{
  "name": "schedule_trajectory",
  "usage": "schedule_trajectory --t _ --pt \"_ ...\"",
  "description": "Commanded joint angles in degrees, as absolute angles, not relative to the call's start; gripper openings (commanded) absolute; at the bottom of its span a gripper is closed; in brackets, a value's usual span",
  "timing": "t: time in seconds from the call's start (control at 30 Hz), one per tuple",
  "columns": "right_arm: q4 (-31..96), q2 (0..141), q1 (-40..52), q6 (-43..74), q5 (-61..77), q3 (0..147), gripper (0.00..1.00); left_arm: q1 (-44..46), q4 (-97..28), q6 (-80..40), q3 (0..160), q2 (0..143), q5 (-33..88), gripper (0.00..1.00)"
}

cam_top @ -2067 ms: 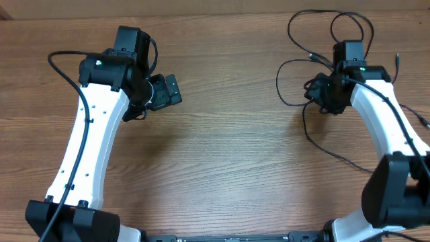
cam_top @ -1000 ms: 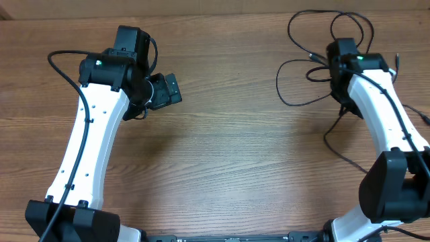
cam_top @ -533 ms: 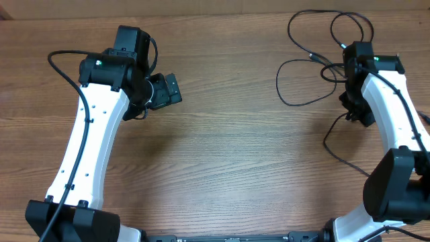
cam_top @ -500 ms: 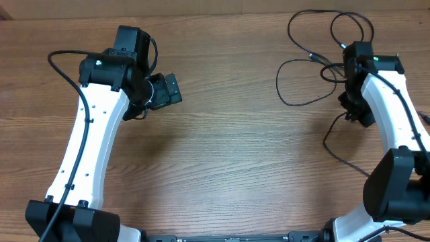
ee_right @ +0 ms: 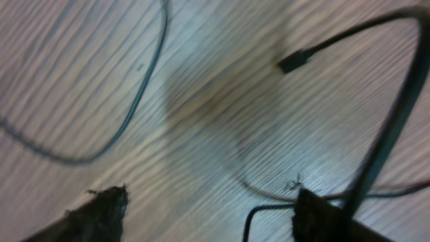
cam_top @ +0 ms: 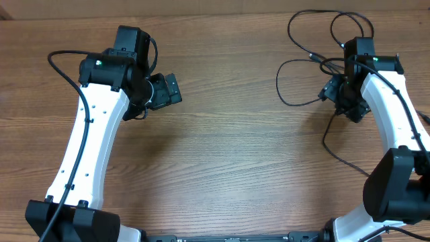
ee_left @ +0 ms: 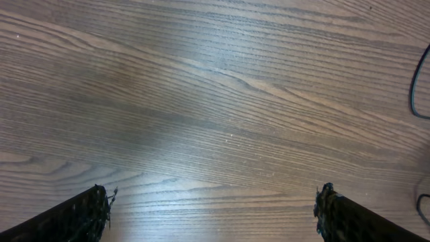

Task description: Untangle cables

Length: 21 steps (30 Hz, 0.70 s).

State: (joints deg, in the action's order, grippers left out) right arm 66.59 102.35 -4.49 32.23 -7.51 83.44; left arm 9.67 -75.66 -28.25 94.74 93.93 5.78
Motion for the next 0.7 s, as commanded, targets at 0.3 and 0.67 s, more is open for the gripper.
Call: schedule_trajectory --t 0.3,0.67 --pt "67.99 101.93 -4.58 37.30 -16.69 82.85 0.14 9.78 -75.77 -26.98 94.48 94.41 5.37 1.00" --pt "62.54 102.52 -4.56 42.19 -20.45 78.87 0.04 9.80 -75.77 -27.00 94.48 94.41 5.39 1.00"
